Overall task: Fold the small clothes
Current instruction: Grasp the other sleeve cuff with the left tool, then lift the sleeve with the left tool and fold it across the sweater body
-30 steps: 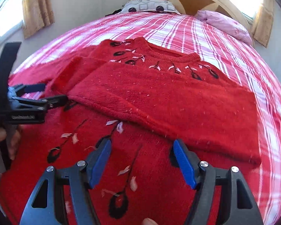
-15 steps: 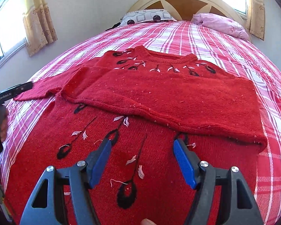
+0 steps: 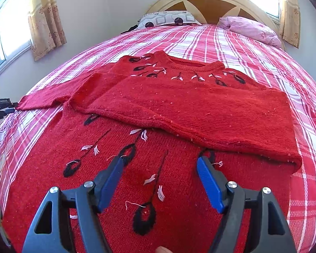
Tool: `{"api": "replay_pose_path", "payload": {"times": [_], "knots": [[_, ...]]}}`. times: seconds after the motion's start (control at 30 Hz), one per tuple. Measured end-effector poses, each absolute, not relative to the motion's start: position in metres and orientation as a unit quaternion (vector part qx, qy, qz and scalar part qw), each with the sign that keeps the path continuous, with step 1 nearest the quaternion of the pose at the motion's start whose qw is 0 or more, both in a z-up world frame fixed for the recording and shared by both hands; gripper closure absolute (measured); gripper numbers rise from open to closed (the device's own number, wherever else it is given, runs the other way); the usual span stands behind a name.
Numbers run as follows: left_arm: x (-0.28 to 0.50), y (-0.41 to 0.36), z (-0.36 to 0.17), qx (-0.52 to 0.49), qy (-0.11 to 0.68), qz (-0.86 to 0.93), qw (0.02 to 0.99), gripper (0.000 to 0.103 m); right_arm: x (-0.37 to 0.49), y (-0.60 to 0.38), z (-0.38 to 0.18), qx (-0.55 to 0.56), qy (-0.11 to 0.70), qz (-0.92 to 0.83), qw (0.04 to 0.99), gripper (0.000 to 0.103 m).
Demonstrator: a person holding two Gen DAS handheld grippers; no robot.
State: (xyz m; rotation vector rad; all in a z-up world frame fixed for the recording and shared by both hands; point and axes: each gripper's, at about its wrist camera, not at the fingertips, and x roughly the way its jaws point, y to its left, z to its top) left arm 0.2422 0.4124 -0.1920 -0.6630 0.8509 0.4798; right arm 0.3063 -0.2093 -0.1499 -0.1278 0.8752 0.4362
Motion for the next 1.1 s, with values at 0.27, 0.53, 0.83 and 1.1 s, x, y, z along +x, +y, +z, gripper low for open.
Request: {"api": "replay_pose_path", "payload": {"times": [0.27, 0.53, 0.83, 1.1], "knots": [[0.253, 0.409, -0.194, -0.305, 0.403, 0.227, 0.833, 0.067, 0.306, -0.21, -0.15, -0.06, 0.419, 0.21, 0.881, 0.029], [0.248, 0.415, -0.191, -0.327, 0.384, 0.218, 0.835, 0.088, 0.306, -0.211, -0.149, -0.056, 0.418, 0.211, 0.882, 0.029], [0.253, 0.394, -0.165, -0.305, 0.357, 0.19, 0.862, 0.09, 0.306, -0.211, -0.149, -0.058, 0.418, 0.21, 0.882, 0.029], [0.266, 0.355, -0.132, -0.305, 0.338, 0.131, 0.881, 0.091, 0.305, -0.211, -0.148, -0.06, 0.417, 0.208, 0.883, 0.029]]}}
